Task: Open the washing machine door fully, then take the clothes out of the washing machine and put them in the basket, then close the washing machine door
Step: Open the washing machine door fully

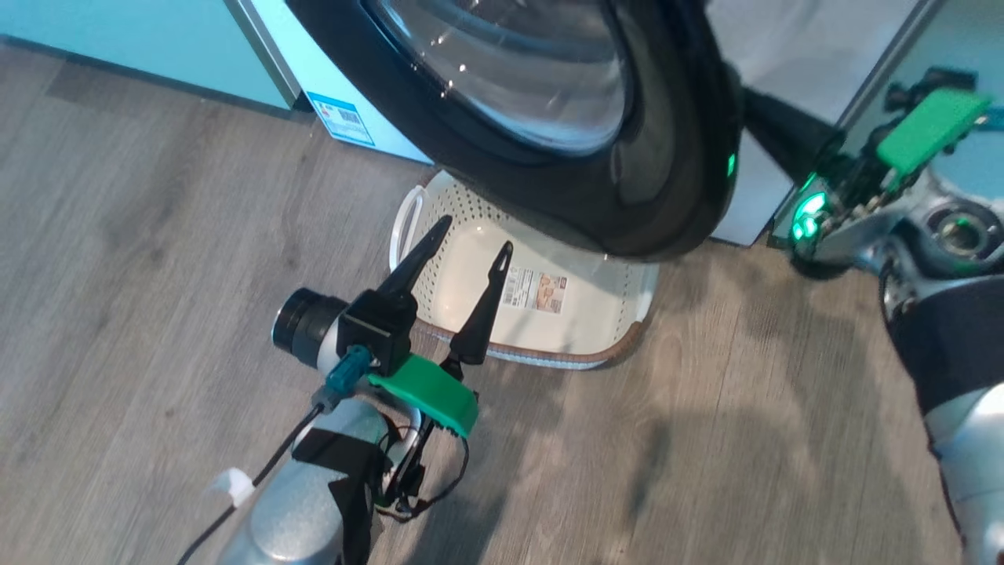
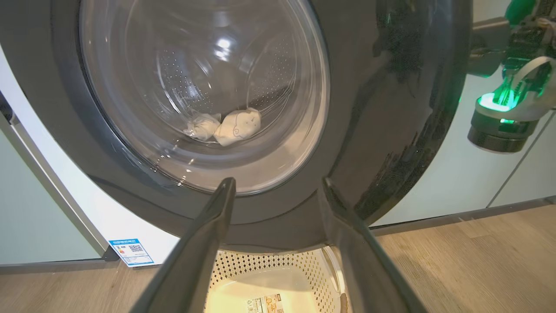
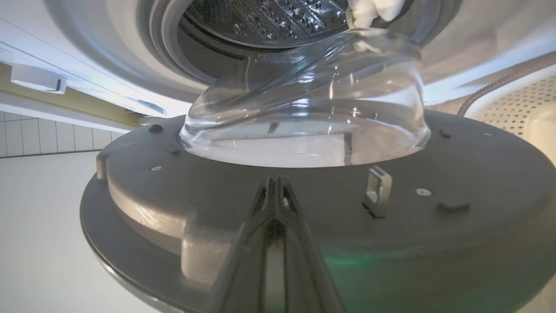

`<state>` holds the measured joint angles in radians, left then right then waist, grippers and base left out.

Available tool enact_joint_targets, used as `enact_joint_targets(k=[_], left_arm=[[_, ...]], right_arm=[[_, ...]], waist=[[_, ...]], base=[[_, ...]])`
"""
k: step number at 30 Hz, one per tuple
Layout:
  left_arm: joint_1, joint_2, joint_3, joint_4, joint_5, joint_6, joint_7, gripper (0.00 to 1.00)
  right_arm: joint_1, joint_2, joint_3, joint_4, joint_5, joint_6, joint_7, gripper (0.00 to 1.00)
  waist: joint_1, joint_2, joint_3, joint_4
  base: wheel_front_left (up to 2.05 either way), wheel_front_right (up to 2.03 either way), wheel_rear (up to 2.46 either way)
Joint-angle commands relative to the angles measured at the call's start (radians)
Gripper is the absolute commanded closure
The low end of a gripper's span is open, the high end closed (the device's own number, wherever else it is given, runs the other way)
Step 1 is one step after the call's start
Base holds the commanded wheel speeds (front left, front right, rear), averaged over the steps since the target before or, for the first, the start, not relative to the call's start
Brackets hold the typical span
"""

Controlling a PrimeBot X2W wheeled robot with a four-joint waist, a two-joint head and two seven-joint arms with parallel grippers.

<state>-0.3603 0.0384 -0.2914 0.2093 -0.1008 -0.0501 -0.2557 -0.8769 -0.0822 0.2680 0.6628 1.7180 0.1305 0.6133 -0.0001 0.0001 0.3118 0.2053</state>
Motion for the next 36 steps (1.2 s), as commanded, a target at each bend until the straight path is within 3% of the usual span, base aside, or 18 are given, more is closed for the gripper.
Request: enact_joint_targets(k=[1,17,36], left_arm=[[-0.003,0.012,0.041,-0.025,0.010,-0.002,-0.006,0.00],[0.079,0.012,0.055,-0.001,0.019,-0.018,-0.006,0.00],[0.101,0.012,0.072,-0.003,0.013,-0.017,-0.006,0.00]], right_arm=[[0.005,0.032,0.024,-0.046,0.019,0.000,0.005,1.00],[0.166,0.032,0.207,-0.114,0.171,0.000,-0.035,1.00],[0.197,0.032,0.320,-0.147,0.259,0.000,-0.064,1.00]], waist=[[0.0001,-0.0001,-0.016,0.003],[0.0001,-0.0001,-0.133,0.031],[0.0001,-0.0001,-0.156,0.048]], base=[[0.00,0.00,0.00],[0.00,0.00,0.00],[0.00,0.00,0.00]])
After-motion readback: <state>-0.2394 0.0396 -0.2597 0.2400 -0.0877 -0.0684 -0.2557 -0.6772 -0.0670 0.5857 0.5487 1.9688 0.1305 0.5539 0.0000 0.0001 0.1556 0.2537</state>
